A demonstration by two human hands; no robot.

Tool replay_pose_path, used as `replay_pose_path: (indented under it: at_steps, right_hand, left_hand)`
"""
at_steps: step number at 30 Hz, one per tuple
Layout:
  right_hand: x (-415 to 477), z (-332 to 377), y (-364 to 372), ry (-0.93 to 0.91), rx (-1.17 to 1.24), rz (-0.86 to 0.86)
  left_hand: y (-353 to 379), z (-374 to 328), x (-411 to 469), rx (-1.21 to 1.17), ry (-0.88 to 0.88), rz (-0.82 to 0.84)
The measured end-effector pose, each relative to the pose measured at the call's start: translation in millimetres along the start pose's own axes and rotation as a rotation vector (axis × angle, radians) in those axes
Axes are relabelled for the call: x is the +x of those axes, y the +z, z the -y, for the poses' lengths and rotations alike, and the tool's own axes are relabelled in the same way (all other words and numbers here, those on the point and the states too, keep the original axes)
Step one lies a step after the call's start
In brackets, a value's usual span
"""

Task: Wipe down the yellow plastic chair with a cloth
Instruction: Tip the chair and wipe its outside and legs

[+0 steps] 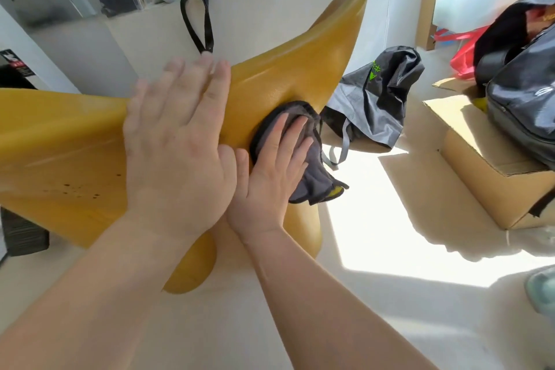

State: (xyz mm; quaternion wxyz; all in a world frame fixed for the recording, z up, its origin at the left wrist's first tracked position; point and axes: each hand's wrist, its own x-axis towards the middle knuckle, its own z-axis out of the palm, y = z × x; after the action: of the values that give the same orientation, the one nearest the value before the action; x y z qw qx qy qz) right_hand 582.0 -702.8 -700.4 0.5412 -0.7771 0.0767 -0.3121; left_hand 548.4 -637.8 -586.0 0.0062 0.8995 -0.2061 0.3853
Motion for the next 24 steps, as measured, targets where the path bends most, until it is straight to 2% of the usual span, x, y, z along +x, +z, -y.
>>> replay_pose_path:
  at_steps: [3,7,14,19,24]
  right_hand:
    - [-14.9,-31.0,1.5,0.009,-0.11,0.024]
    - [-8.5,-67.5,-9.1,-0.094,-0.306,0.071]
    - [15.8,-88.5,-33.6,-0.568,-0.587,0.158]
    - [9.4,-72.2,-20.2,-0.763,-0.693,0.115]
    - [23.3,-34.0,-5.9,-0.815,-0.642,-0.045]
  left_hand:
    - [0.1,16.5,-31.6,0.036,-0.028,-0.041]
    - [-4.8,52.1,-61.1,0.124,-0.128,-0.111]
    - [-8.8,84.3,-73.0,0.13,-0.075,-0.117]
    - [-12.9,111.4,-85.0,0.128,-0.196,-0.156]
    - [-24.1,143.5,-102.3,0.076,-0.294,-0.139]
